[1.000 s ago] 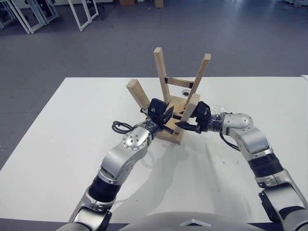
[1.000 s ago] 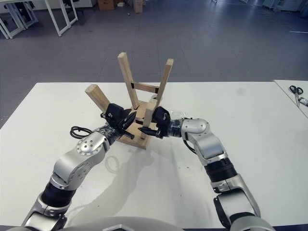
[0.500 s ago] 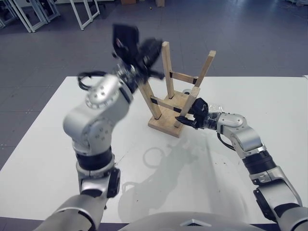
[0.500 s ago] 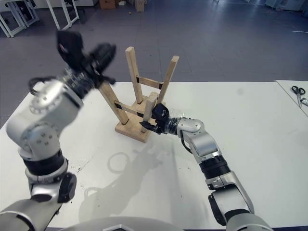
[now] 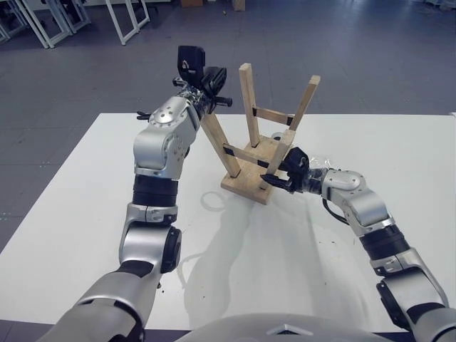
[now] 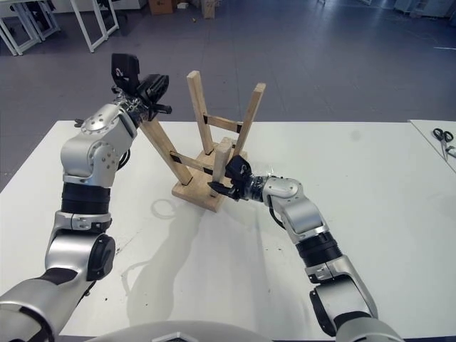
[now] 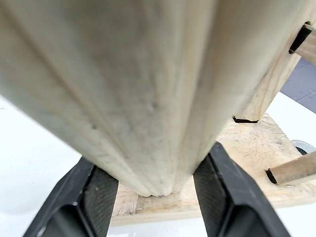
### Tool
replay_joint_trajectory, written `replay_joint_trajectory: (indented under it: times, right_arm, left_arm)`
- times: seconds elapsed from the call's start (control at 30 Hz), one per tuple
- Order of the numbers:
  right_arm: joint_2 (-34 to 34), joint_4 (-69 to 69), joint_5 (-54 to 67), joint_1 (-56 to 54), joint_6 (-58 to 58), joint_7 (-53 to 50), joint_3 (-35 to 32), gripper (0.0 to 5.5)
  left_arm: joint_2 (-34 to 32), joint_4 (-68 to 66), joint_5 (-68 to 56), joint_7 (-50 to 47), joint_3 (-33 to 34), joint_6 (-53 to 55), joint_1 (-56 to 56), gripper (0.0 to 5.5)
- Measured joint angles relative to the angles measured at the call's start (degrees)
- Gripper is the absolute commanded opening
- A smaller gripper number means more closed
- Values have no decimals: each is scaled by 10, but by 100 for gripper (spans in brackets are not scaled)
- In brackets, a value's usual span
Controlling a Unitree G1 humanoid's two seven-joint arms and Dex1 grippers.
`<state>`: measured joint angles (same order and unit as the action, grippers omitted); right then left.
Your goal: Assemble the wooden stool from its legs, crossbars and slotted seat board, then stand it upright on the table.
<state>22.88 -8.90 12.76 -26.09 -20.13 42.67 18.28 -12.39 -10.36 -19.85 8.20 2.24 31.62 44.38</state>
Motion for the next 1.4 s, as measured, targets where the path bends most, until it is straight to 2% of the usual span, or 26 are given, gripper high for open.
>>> replay_joint_trajectory:
  times: [0.1,0.17,0.23,0.3,0.37,0.4,0.47,0.53,0.67,0.73,0.83,0.9,0.93,1.0,1.07,1.13,1.2,1.33,1.4]
  right_arm:
    - [0,1,0,2,0,2,0,216]
    - [0,2,1,4,0,3,-2,216]
    - [2,8,9,10,0,9,-10,216]
    - [7,23,16,16,4,24,-18,216]
    - [17,35,22,25,12,45,-20,216]
    - [29,44,26,34,15,69,-19,238]
    - [43,47,26,39,7,90,-13,268]
    - [49,40,21,51,-18,107,-2,303]
    - [46,55,19,22,-24,112,-4,372]
    - [77,82,2,17,-29,127,-3,372]
    - [190,126,-53,40,-61,145,-5,372]
    - [216,167,-56,55,-104,133,-41,372]
    - [212,189,-47,54,-126,116,-61,353]
    - [152,248,-3,39,-204,34,-139,314]
    - [45,325,68,-17,-289,-67,-224,279]
    - [-46,387,121,-59,-356,-158,-279,242]
    - [-131,438,159,-103,-416,-253,-328,237]
    - [-251,497,229,-167,-448,-367,-366,237]
    - [-269,500,256,-204,-428,-393,-379,237]
  left_arm:
    - [3,37,-2,2,4,-1,-25,99]
    - [6,66,-35,3,32,31,-26,99]
    - [10,88,-101,-3,83,90,-15,99]
    - [-2,98,-195,-29,170,124,60,99]
    - [-49,98,-274,-54,257,132,166,99]
    - [-103,96,-289,-60,293,129,217,96]
    - [-160,99,-280,-61,313,127,213,96]
    - [-182,112,-264,-70,318,133,152,96]
    - [-144,131,-250,-88,288,151,67,96]
    - [-143,152,-243,-91,277,151,47,96]
    - [-164,194,-203,-93,250,156,-14,96]
    - [-163,218,-164,-101,231,154,-94,96]
    - [-157,222,-146,-103,221,151,-129,96]
    - [-140,224,-99,-112,197,125,-208,96]
    - [-109,215,-54,-114,158,93,-288,96]
    - [-83,200,-22,-114,130,65,-332,96]
    - [-53,196,-7,-112,107,49,-365,96]
    - [-28,195,8,-108,92,36,-385,96]
    - [-21,193,11,-106,89,32,-386,96]
